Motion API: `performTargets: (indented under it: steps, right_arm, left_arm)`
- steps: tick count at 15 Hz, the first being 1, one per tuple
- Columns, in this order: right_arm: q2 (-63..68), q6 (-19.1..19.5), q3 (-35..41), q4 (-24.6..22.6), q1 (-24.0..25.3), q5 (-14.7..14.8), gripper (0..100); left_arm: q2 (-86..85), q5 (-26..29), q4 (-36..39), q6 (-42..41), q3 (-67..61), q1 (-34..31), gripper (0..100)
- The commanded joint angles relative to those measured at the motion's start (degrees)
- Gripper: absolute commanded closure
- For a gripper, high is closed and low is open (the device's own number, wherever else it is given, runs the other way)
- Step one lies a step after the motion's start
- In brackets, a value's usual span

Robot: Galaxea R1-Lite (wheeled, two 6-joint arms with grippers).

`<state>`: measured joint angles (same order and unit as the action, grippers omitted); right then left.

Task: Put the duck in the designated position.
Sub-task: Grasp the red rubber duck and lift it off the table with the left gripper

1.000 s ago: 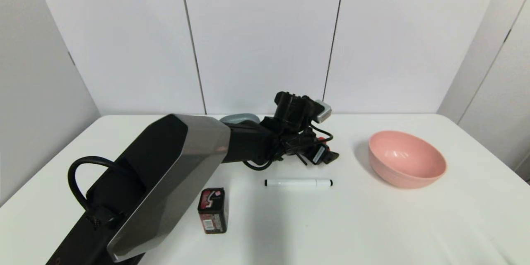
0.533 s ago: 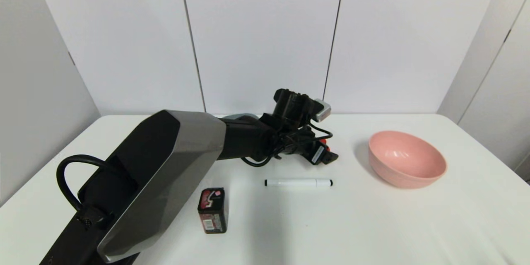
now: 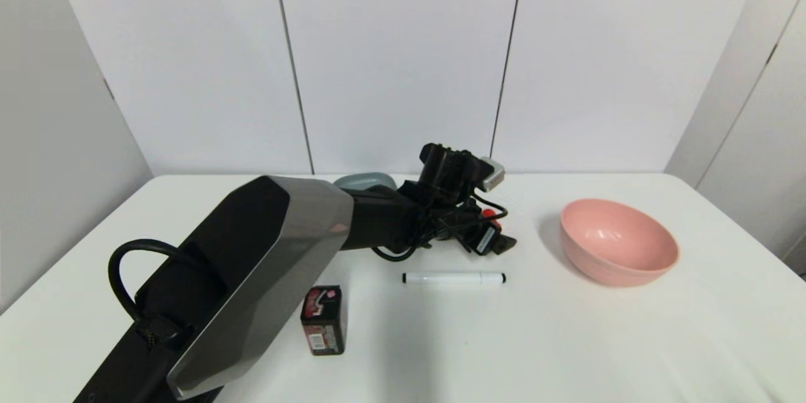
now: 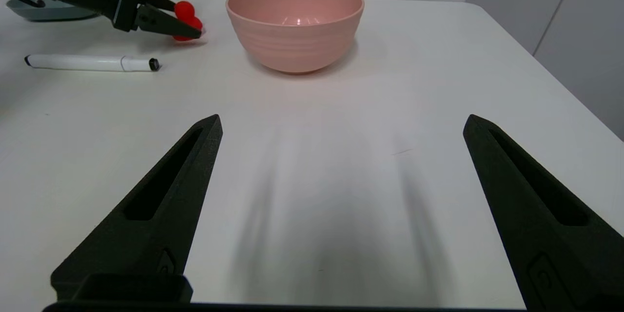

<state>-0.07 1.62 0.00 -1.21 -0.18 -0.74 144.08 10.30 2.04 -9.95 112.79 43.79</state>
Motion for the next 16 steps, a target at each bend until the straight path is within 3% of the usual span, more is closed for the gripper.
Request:
performTargets:
  steps: [1,3,4,16]
  right_arm:
    - [0.07,0.05,0.53,-0.02,0.01,-0.05,0]
    - [0.07,0.05,0.53,-0.02,0.01,-0.05,0]
    - [0.07,0.05,0.53,-0.02,0.01,-0.05,0]
    - [0.07,0.05,0.53,-0.02,0.01,-0.05,0]
  left_arm:
    - [0.68,0.07,0.07,-0.07,0.06,0.24,0]
    - [0.76,0.07,0.07,0.02,-0.02,0.51,0]
    - [0.94,0.07,0.07,0.1,-0.02,0.51,100]
    - [-1.08,-0.02,1.83,-0.07,-0.02,0.51,100]
